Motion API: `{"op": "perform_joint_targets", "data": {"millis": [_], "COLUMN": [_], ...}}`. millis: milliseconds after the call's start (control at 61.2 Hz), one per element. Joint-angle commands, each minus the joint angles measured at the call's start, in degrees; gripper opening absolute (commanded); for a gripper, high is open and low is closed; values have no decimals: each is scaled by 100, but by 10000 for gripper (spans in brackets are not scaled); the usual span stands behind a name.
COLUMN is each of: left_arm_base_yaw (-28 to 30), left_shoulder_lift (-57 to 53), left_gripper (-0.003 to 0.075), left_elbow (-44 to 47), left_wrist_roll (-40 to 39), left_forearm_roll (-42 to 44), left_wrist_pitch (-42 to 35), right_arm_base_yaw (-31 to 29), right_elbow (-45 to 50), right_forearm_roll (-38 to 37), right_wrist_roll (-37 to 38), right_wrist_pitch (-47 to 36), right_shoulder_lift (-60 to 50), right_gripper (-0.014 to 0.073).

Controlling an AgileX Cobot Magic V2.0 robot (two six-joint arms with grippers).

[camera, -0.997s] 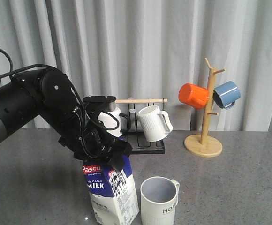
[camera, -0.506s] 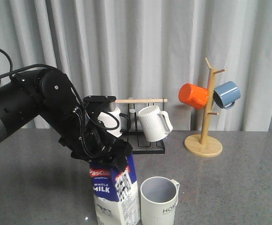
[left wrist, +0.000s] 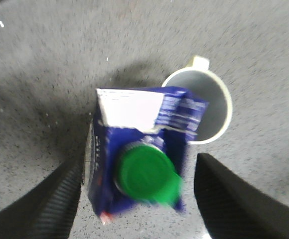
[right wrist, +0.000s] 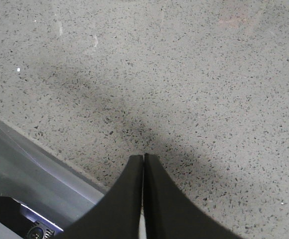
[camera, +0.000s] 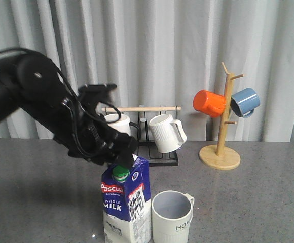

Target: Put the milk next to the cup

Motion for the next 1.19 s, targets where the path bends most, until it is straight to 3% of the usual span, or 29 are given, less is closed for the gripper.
{"op": "perform_joint_targets", "data": {"millis": [0, 98, 180, 392, 572, 980, 1176], "left_arm_base_yaw": [-28, -28, -28, -28, -28, -23, -23], "left_shoulder_lift": [-621, -941, -1238, -2016, -2870, -5571, -6615], "left_gripper": [472, 429, 348, -8, -8, -8, -8], "left_elbow": [-178, -178, -178, -57, 877, 4487, 5692], "left_wrist_roll": [-70, -70, -63, 117, 125, -233, -233], "left_forearm_roll": [-113, -113, -107, 171, 499, 536, 493], "left_wrist_pitch": [-100, -100, -100, -100, -295, -2713, -2646], "right_arm_base_yaw": [0, 0, 0, 0, 0, 0, 0], "right_elbow": [-156, -156, -156, -156, -156, -156, -156], "right_forearm_roll": [-9, -9, -64, -322, -322, -322, -322], "right_wrist_roll": [57, 142, 325, 690, 690, 690, 690], "right_wrist_pitch": [-326, -482, -658, -1027, -1007, -1007, -1007], "right_shoulder_lift": [2, 2, 2, 2, 2, 2, 2], "right_gripper": [-9, -9, -8, -6, -6, -6, -6]}}
